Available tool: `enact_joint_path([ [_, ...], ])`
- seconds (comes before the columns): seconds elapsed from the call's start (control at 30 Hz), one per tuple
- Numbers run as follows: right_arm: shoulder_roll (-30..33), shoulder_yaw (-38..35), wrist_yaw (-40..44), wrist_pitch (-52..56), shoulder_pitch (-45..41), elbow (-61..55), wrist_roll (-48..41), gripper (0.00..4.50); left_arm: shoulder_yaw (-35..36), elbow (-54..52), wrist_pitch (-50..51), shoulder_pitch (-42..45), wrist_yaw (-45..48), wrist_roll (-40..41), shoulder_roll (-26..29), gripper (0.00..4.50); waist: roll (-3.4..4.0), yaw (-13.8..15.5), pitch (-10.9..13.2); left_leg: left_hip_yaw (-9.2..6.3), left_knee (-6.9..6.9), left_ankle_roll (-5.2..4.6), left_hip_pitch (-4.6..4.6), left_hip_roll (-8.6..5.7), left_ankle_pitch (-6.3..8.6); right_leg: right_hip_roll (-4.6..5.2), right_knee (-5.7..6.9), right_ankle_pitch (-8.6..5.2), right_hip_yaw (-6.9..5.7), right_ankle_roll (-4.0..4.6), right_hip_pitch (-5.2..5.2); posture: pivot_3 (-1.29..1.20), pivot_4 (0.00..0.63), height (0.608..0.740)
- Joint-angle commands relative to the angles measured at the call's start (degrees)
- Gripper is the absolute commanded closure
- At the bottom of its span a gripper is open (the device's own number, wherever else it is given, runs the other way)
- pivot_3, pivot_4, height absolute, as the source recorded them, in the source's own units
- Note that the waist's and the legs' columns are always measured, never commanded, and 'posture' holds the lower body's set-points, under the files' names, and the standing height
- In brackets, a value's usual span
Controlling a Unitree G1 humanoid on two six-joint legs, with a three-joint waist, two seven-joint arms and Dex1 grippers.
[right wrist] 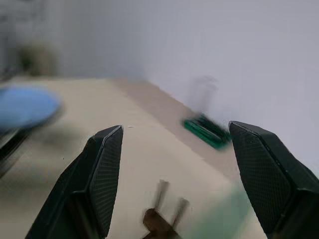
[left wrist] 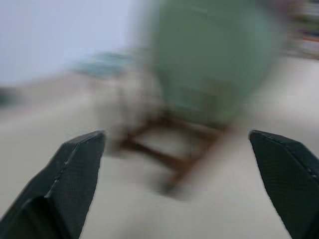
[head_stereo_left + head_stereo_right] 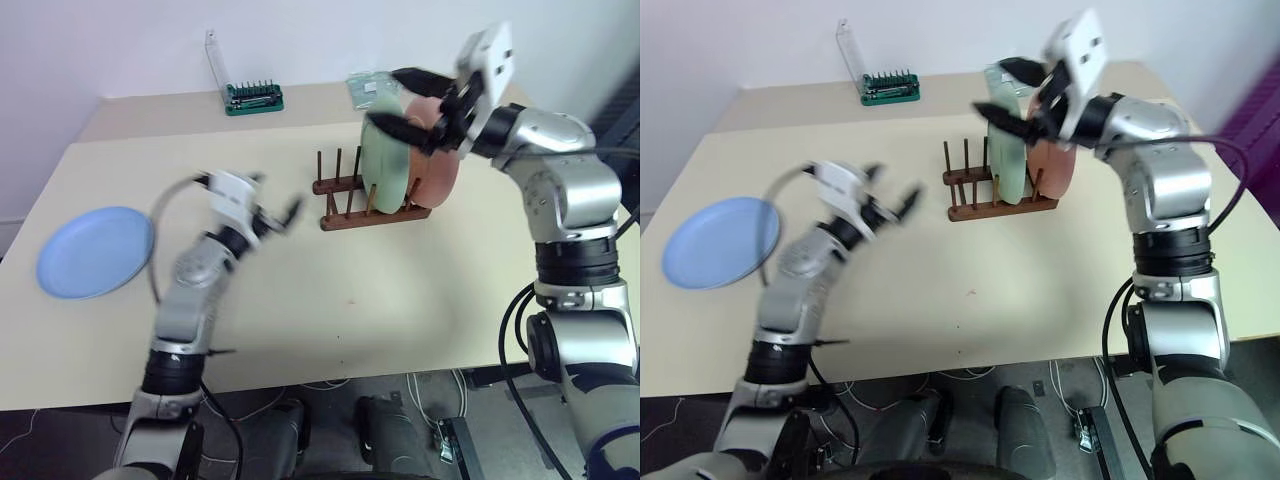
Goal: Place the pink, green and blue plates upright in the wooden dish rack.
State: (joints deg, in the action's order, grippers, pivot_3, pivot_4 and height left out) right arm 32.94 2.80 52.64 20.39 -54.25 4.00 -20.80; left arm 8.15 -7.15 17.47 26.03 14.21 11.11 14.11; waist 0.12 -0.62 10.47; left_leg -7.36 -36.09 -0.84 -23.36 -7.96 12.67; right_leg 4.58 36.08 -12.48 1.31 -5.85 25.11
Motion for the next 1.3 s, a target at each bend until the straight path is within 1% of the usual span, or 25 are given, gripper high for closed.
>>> enact_joint_path([
  [0.03,-1.31,2.2,0.69,-1.93,0.86,-3.89,1.68,1.04,7.69,-3.31,5.06,-0.01,-9.97,-1.85,0.99,0.02,0.0,-0.01,0.0,0.02,-0.01,0.0,0.0,-0.01,0.0,0.01,0.0,0.0,-0.01,-0.01,0.0,0.0,0.15,0.74],
  [0.07,-2.27,3.28,0.54,-2.56,1.48,-4.1,2.34,1.04,11.98,-4.92,9.13,-0.15,-14.96,-2.78,1.34,0.02,-0.03,0.02,0.01,0.02,-0.04,0.0,-0.01,-0.04,0.0,0.03,0.0,0.01,-0.01,-0.01,-0.01,0.0,0.15,0.74],
  [0.13,-3.73,4.75,0.83,-4.04,2.37,-3.2,3.56,1.04,22.07,-8.92,17.7,-0.61,-24.42,-1.91,0.33,0.02,-0.17,-0.26,0.0,0.02,-0.05,0.0,-0.01,-0.05,0.0,0.01,0.02,0.01,-0.01,-0.02,0.0,0.0,0.15,0.74],
  [0.23,-4.43,5.08,1.47,-5.04,2.45,-1.75,4.12,1.04,30.3,-13.29,26.56,-0.65,-31.52,-0.38,-1.6,0.02,-0.18,-0.02,0.01,0.0,-0.05,0.01,-0.02,-0.03,0.0,-0.03,0.06,0.01,-0.02,-0.01,0.05,0.0,0.15,0.74],
  [0.3,-4.91,5.09,1.96,-5.42,2.06,-0.48,4.16,1.04,35.89,-16.34,32.83,-0.93,-33.72,2.5,-3.61,0.02,-0.29,0.42,-0.05,-0.01,-0.08,0.02,-0.02,-0.06,-0.01,-0.01,0.05,0.01,-0.04,-0.02,0.0,0.0,0.15,0.74],
  [0.33,-5.16,5.14,2.32,-5.63,1.87,0.12,4.18,1.04,37.33,-17.43,35.08,-1.64,-33.63,3.67,-4.2,0.02,-0.35,0.67,-0.09,-0.03,-0.12,0.02,-0.01,-0.06,0.0,-0.01,0.04,0.02,-0.08,-0.02,-0.04,0.0,0.15,0.74],
  [0.43,-5.88,5.3,3.04,-6.52,1.44,1.41,4.57,1.04,38.79,-18.75,40.54,-3.61,-33.9,4.23,-4.71,0.02,-0.41,1.26,-0.08,-0.05,-0.16,0.03,0.0,-0.07,0.0,-0.03,0.03,0.04,-0.11,-0.06,-0.1,0.0,0.15,0.74],
  [0.5,-6.39,5.52,3.48,-7.29,1.12,2.5,4.98,1.04,42.6,-19.43,43.76,-3.12,-36.28,5.76,-7.58,0.02,-0.44,1.38,-0.09,-0.09,-0.18,0.06,0.0,-0.07,-0.02,-0.05,0.03,0.06,-0.14,-0.04,-0.11,0.0,0.15,0.74],
  [0.57,-6.87,5.74,3.69,-8.08,0.99,3.42,5.59,1.04,46.3,-19.55,45.91,-1.59,-37.85,8.09,-10.44,0.02,-0.46,1.36,-0.09,-0.09,-0.19,0.08,0.0,-0.07,-0.01,-0.04,0.02,0.06,-0.15,-0.05,-0.13,0.0,0.15,0.74],
  [0.67,-7.32,6.02,3.77,-9.1,1.37,3.77,6.56,1.04,48.12,-16.78,46.47,-0.22,-36.92,10.6,-10.83,0.02,-0.62,1.24,-0.02,-0.11,-0.16,0.18,0.01,-0.05,0.0,-0.05,0.03,0.06,-0.16,-0.04,-0.1,0.0,0.15,0.74],
  [0.77,-7.4,5.91,3.34,-9.37,2.31,3.29,7.32,1.04,51.95,-11.49,45.76,2.3,-38.67,12.45,-10.7,0.83,-0.66,1.26,-0.04,-0.13,-0.14,0.47,0.01,-0.04,-0.17,-0.06,0.04,0.07,-0.18,-0.03,-0.1,0.0,0.15,0.74],
  [0.83,-7.28,5.76,3.14,-9.53,2.71,3.13,7.73,1.04,54.17,-10.15,44.8,3.97,-40.09,14.0,-11.12,1.81,-0.66,1.25,-0.04,-0.13,-0.14,0.49,0.02,-0.04,-0.15,-0.05,0.03,0.07,-0.18,-0.03,-0.11,0.0,0.15,0.74],
  [1.0,-6.88,5.36,2.45,-9.24,3.99,2.01,8.5,1.04,55.36,-9.07,41.52,5.87,-42.46,16.72,-11.38,4.28,-0.69,1.36,-0.04,-0.13,-0.14,0.54,0.02,-0.05,-0.16,-0.05,0.02,0.07,-0.18,-0.03,-0.11,0.0,0.15,0.74],
  [1.03,-6.77,5.39,2.2,-9.25,4.26,1.75,8.84,1.04,54.65,-8.8,41.13,6.08,-42.33,17.15,-10.99,4.42,-0.69,1.36,-0.05,-0.13,-0.15,0.56,0.02,-0.05,-0.16,-0.05,0.03,0.07,-0.18,-0.03,-0.11,0.0,0.15,0.74],
  [1.13,-6.52,5.52,1.47,-9.63,4.77,1.18,9.91,1.04,49.96,-9.29,39.79,6.53,-39.6,18.25,-9.43,4.42,-0.72,1.29,-0.04,-0.12,-0.14,0.59,0.02,-0.05,-0.15,-0.05,0.03,0.07,-0.18,-0.03,-0.12,0.0,0.15,0.74],
  [1.2,-6.68,5.68,1.67,-9.56,4.56,1.15,9.95,1.04,42.48,-11.88,37.55,7.03,-35.03,18.1,-7.8,4.42,-0.79,1.36,0.0,-0.14,-0.14,0.62,0.02,-0.05,-0.17,-0.06,0.04,0.07,-0.19,-0.03,-0.11,0.0,0.15,0.74],
  [1.27,-6.83,6.14,1.88,-10.4,4.15,1.29,10.56,0.53,35.83,-14.15,36.34,7.54,-32.02,17.76,-6.63,4.5,-0.89,1.38,0.03,-0.14,-0.15,0.64,0.01,-0.05,-0.18,-0.05,0.03,0.09,-0.19,-0.01,-0.12,0.0,0.15,0.74],
  [1.3,-6.93,7.1,2.02,-12.6,4.01,1.2,11.91,0.31,32.16,-15.14,36.39,8.13,-31.19,17.33,-6.26,4.5,-0.91,1.37,0.03,-0.14,-0.16,0.64,0.01,-0.06,-0.18,-0.05,0.03,0.09,-0.19,-0.01,-0.13,0.0,0.15,0.74],
])
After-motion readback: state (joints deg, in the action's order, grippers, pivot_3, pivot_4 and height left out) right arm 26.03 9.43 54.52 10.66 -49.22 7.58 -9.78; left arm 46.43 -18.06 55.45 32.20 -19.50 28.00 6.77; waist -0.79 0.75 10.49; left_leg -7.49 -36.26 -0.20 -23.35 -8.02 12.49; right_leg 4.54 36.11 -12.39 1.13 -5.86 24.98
